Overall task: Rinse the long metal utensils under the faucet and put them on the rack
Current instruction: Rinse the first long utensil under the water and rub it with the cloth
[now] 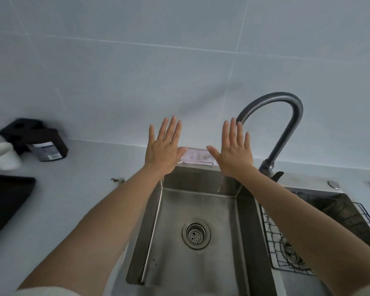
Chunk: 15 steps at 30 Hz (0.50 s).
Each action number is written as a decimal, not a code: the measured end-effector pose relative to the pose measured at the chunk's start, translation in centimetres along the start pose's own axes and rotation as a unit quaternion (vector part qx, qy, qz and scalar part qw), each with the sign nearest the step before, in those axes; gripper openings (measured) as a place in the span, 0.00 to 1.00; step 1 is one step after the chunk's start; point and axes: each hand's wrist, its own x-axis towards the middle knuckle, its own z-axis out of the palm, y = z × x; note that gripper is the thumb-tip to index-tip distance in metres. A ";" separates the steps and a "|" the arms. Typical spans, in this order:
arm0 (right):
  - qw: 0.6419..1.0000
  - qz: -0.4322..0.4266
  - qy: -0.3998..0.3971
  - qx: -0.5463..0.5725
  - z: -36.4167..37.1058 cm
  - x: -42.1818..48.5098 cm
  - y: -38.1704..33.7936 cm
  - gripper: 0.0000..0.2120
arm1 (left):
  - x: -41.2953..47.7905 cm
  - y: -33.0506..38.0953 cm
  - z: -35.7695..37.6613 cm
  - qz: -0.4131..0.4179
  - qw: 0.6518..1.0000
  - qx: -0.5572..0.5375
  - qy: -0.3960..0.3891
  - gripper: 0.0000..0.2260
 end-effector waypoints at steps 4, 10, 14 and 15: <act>0.999 -0.052 -0.010 0.004 0.7 0.5 -3.8 0.37 | -2.7 -3.4 0.4 -0.041 0.999 0.009 -0.014 0.33; 0.988 -0.149 -0.034 0.015 2.7 1.0 -10.3 0.36 | -8.1 -9.0 2.2 -0.124 0.991 0.020 -0.056 0.32; 0.974 -0.220 -0.053 0.000 5.0 1.1 -14.7 0.35 | -12.1 -11.4 4.2 -0.173 0.982 0.003 -0.077 0.31; 0.970 -0.236 -0.062 -0.005 5.6 1.1 -15.7 0.35 | -13.0 -11.8 4.7 -0.182 0.979 0.006 -0.091 0.31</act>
